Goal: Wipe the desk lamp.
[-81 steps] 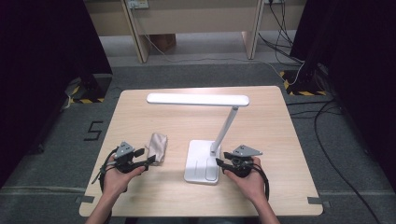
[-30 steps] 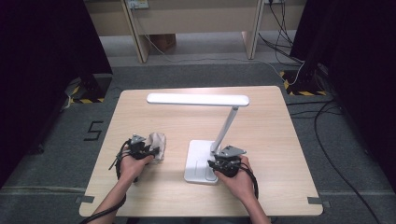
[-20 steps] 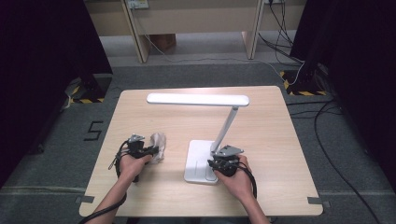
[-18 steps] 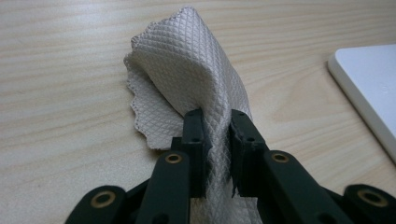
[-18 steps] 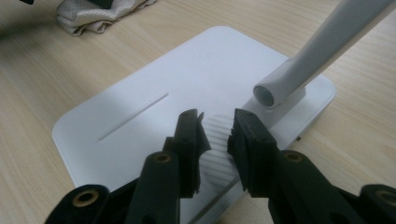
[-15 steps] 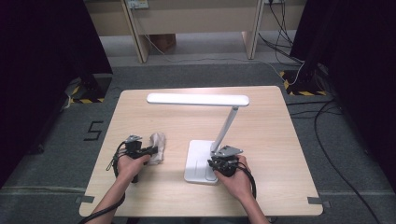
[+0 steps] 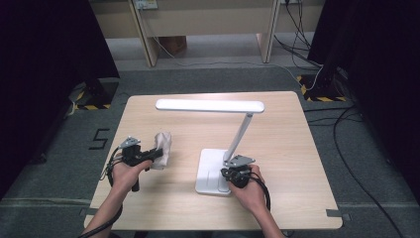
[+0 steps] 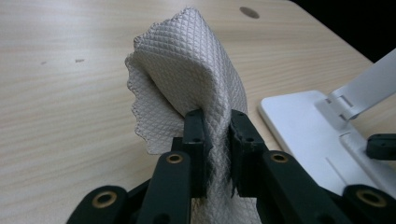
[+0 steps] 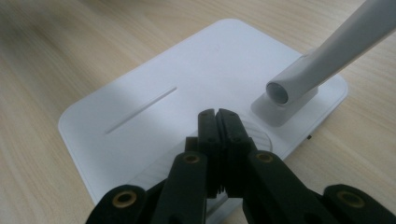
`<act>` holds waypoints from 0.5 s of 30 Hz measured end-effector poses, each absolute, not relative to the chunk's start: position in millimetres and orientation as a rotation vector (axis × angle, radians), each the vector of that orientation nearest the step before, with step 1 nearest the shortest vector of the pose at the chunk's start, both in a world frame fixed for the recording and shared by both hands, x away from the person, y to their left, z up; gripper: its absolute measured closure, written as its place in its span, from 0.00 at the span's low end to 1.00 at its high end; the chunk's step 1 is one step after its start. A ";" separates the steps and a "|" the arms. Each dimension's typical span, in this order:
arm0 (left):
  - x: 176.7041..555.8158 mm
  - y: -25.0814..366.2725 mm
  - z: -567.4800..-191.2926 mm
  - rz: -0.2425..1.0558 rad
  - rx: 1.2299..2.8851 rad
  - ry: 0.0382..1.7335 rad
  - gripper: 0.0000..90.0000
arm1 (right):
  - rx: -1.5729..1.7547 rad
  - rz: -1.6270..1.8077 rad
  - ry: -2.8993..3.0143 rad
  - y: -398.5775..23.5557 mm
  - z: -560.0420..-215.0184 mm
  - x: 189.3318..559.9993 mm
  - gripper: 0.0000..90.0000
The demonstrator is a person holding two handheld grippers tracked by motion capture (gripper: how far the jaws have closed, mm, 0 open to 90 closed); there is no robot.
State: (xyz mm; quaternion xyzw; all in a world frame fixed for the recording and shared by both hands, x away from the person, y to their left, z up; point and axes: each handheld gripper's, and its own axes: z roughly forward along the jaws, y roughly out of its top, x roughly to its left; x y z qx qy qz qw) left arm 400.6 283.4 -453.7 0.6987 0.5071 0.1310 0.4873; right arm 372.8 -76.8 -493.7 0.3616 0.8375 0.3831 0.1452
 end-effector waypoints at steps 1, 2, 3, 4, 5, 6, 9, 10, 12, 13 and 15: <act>399.8 283.1 -450.3 0.318 1.695 1.224 0.87 | 1.037 1.108 2.414 -76.7 -494.0 372.9 1.00; 399.1 283.0 -446.7 0.322 1.693 1.215 0.87 | 1.036 1.108 2.417 -76.4 -493.9 372.8 1.00; 398.2 282.8 -443.1 0.327 1.689 1.211 0.87 | 1.033 1.107 2.420 -76.2 -493.7 372.9 1.00; 396.2 282.7 -435.6 0.343 1.689 1.210 0.87 | 1.030 1.100 2.431 -76.2 -493.2 373.3 1.00; 395.2 282.6 -431.8 0.352 1.688 1.204 0.87 | 1.026 1.096 2.435 -75.9 -493.0 373.0 1.00; 395.2 282.6 -431.8 0.352 1.688 1.204 0.87 | 1.026 1.096 2.435 -75.9 -493.0 373.0 1.00; 392.5 281.7 -420.8 0.368 1.684 1.180 0.87 | 1.022 1.080 2.435 -75.0 -492.6 372.3 1.00; 391.7 281.4 -417.4 0.372 1.683 1.169 0.87 | 1.024 1.078 2.435 -75.0 -492.5 372.6 1.00; 389.9 280.8 -411.1 0.384 1.681 1.156 0.87 | 1.036 1.074 2.432 -74.5 -492.2 372.3 1.00; 389.2 280.7 -408.1 0.387 1.680 1.151 0.87 | 1.036 1.074 2.432 -74.5 -492.2 372.3 1.00; 388.2 280.6 -401.9 0.400 1.673 1.142 0.87 | 1.042 1.072 2.430 -74.0 -492.1 371.8 1.00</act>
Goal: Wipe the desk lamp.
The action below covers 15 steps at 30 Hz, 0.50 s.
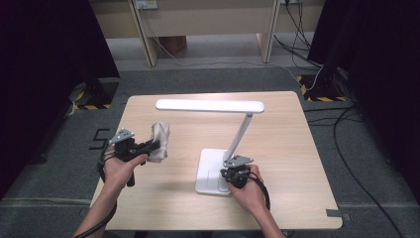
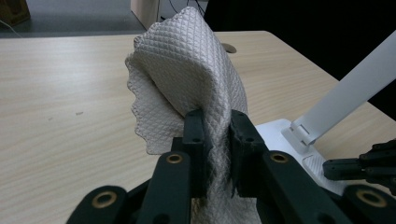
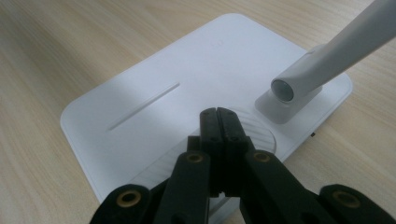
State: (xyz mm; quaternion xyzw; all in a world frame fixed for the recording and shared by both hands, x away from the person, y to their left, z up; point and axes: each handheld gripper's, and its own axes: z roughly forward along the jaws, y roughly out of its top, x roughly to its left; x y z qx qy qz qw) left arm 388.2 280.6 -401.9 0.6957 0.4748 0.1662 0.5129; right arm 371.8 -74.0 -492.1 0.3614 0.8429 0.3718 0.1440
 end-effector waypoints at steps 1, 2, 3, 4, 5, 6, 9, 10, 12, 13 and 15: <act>387.6 280.5 -398.7 0.401 1.668 1.135 0.87 | 1.034 1.069 2.428 -73.8 -492.2 371.7 1.00; 386.4 280.0 -392.2 0.409 1.665 1.119 0.87 | 1.037 1.072 2.429 -74.0 -492.3 371.7 1.00; 386.4 280.0 -392.2 0.409 1.665 1.119 0.87 | 1.036 1.072 2.431 -74.5 -492.3 371.8 1.00; 385.9 279.4 -389.4 0.409 1.660 1.111 0.87 | 1.037 1.074 2.428 -74.5 -492.5 371.7 1.00; 385.4 278.9 -386.5 0.411 1.661 1.108 0.87 | 1.037 1.074 2.428 -74.5 -492.5 371.7 1.00; 385.2 278.5 -384.1 0.415 1.661 1.103 0.87 | 1.033 1.074 2.428 -74.3 -492.5 371.6 1.00; 385.2 277.9 -378.4 0.421 1.658 1.093 0.87 | 1.041 1.073 2.434 -74.5 -492.2 372.2 1.00; 385.1 278.0 -376.7 0.424 1.658 1.090 0.87 | 1.039 1.077 2.432 -74.7 -492.4 372.2 1.00; 384.1 277.9 -371.1 0.423 1.647 1.079 0.87 | 1.031 1.079 2.431 -75.0 -492.9 371.8 1.00; 384.1 277.9 -371.1 0.423 1.647 1.079 0.87 | 1.035 1.079 2.428 -75.0 -492.8 371.8 1.00; 383.1 277.3 -366.8 0.431 1.647 1.067 0.87 | 1.037 1.079 2.429 -74.8 -492.8 371.7 1.00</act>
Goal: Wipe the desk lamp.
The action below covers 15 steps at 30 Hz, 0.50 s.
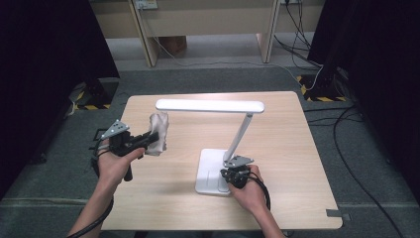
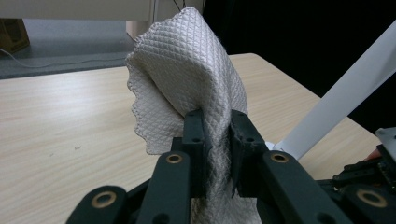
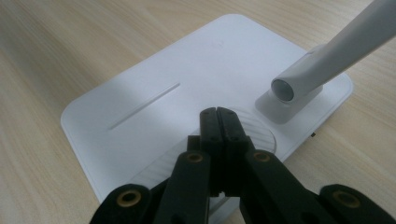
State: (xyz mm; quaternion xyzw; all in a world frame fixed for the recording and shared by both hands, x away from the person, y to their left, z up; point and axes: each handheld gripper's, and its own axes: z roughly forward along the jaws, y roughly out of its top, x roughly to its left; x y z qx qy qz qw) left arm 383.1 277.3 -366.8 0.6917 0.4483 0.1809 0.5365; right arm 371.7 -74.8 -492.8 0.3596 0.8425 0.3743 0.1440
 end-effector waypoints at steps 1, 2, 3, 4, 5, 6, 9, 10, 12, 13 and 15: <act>382.6 277.1 -364.4 0.435 1.646 1.061 0.87 | 1.030 1.076 2.430 -74.4 -492.6 371.6 1.00; 382.1 276.8 -361.9 0.438 1.646 1.055 0.87 | 1.028 1.073 2.429 -74.4 -492.7 371.6 1.00; 381.1 276.4 -356.9 0.444 1.646 1.042 0.87 | 1.028 1.074 2.429 -74.4 -492.7 371.5 1.00; 380.6 275.9 -354.5 0.446 1.646 1.035 0.87 | 1.031 1.077 2.428 -74.4 -492.9 371.3 1.00; 380.2 275.6 -352.2 0.450 1.648 1.027 0.87 | 1.040 1.080 2.426 -74.3 -493.0 370.8 1.00; 380.2 275.6 -352.2 0.450 1.648 1.027 0.87 | 1.039 1.082 2.424 -74.8 -493.2 371.0 1.00; 379.1 274.8 -345.9 0.461 1.655 0.994 0.87 | 1.036 1.084 2.424 -75.3 -493.4 371.1 1.00; 378.7 274.4 -344.1 0.469 1.656 0.983 0.87 | 1.038 1.087 2.422 -75.2 -493.5 371.1 1.00; 377.6 273.5 -340.9 0.483 1.663 0.964 0.87 | 1.037 1.088 2.421 -75.3 -493.6 371.1 1.00; 377.4 273.4 -339.6 0.486 1.669 0.955 0.87 | 1.033 1.088 2.421 -75.4 -493.7 370.9 1.00; 376.5 272.5 -337.1 0.488 1.670 0.946 0.87 | 1.036 1.090 2.420 -75.4 -493.8 370.9 1.00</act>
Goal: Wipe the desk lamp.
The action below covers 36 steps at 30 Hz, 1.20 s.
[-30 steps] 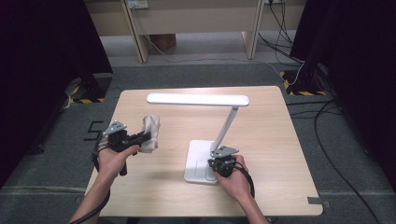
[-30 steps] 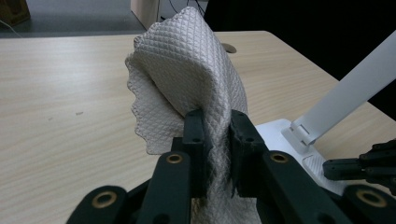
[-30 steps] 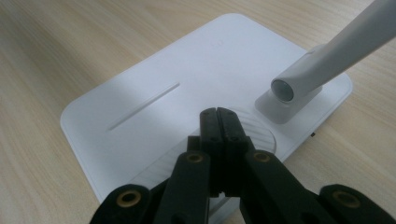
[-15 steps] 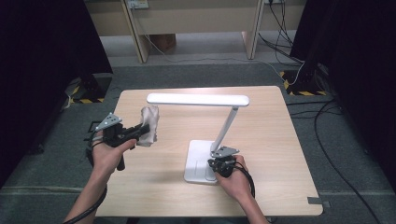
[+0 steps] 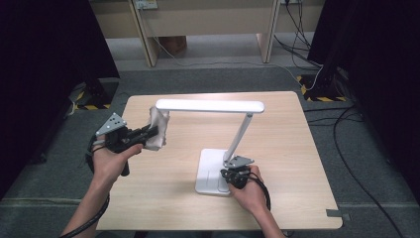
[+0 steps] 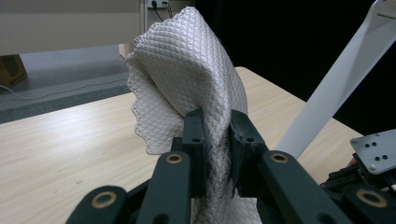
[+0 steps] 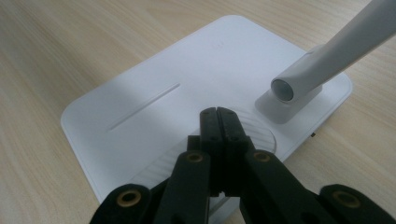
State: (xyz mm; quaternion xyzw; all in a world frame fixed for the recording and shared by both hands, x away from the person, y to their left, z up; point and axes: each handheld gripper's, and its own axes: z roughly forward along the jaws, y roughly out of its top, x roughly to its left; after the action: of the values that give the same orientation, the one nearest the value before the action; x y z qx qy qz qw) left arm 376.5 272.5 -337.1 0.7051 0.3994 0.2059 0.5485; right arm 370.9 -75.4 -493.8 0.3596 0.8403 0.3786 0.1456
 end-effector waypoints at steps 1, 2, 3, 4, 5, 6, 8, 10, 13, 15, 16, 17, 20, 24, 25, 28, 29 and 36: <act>375.5 271.7 -334.4 0.488 1.673 0.934 0.87 | 1.036 1.090 2.420 -75.5 -493.7 371.1 1.00; 375.5 271.7 -334.4 0.488 1.673 0.934 0.87 | 1.039 1.090 2.420 -75.3 -493.7 371.0 1.00; 374.8 271.4 -333.1 0.492 1.674 0.926 0.87 | 1.039 1.090 2.420 -75.3 -493.7 371.0 1.00; 374.1 271.2 -331.7 0.502 1.678 0.913 0.87 | 1.036 1.087 2.420 -75.4 -493.7 370.9 1.00; 373.3 270.9 -330.4 0.515 1.684 0.900 0.87 | 1.036 1.088 2.419 -75.4 -493.8 370.8 1.00; 372.0 270.8 -328.0 0.534 1.697 0.879 0.87 | 1.037 1.091 2.418 -75.4 -493.8 370.9 1.00; 371.5 271.1 -327.0 0.545 1.702 0.869 0.87 | 1.037 1.092 2.418 -75.5 -493.8 371.0 1.00; 370.5 272.0 -324.8 0.559 1.707 0.857 0.87 | 1.038 1.093 2.417 -75.5 -493.9 371.0 1.00; 368.2 274.7 -319.7 0.583 1.709 0.841 0.87 | 1.043 1.091 2.416 -75.2 -493.7 370.9 1.00; 368.0 275.7 -318.3 0.590 1.711 0.836 0.87 | 1.048 1.094 2.416 -75.4 -493.8 371.1 1.00; 368.0 276.8 -317.2 0.597 1.710 0.831 0.87 | 1.048 1.094 2.416 -75.4 -493.8 371.1 1.00; 368.7 278.9 -315.3 0.608 1.713 0.816 0.87 | 1.053 1.096 2.415 -75.5 -493.8 370.9 1.00; 369.1 280.7 -313.0 0.618 1.716 0.805 0.87 | 1.053 1.094 2.414 -75.3 -493.8 370.9 1.00; 368.6 283.9 -306.2 0.630 1.717 0.786 0.87 | 1.052 1.092 2.414 -74.8 -493.7 370.6 1.00; 368.8 284.5 -305.2 0.627 1.718 0.782 0.87 | 1.054 1.092 2.414 -74.7 -493.7 370.6 1.00; 369.9 284.7 -301.6 0.587 1.704 0.755 0.87 | 1.056 1.092 2.413 -74.6 -493.6 370.5 1.00; 370.0 284.4 -301.2 0.563 1.695 0.740 0.87 | 1.052 1.091 2.413 -74.7 -493.7 370.6 1.00; 370.4 284.0 -297.2 0.538 1.693 0.727 0.87 | 1.054 1.088 2.414 -74.4 -493.5 370.3 1.00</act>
State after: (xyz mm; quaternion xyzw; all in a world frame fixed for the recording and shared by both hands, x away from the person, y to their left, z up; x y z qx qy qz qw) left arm 370.4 284.0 -297.2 0.7223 0.3101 0.2296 0.5739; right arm 370.3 -74.4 -493.5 0.3661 0.8380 0.3778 0.1452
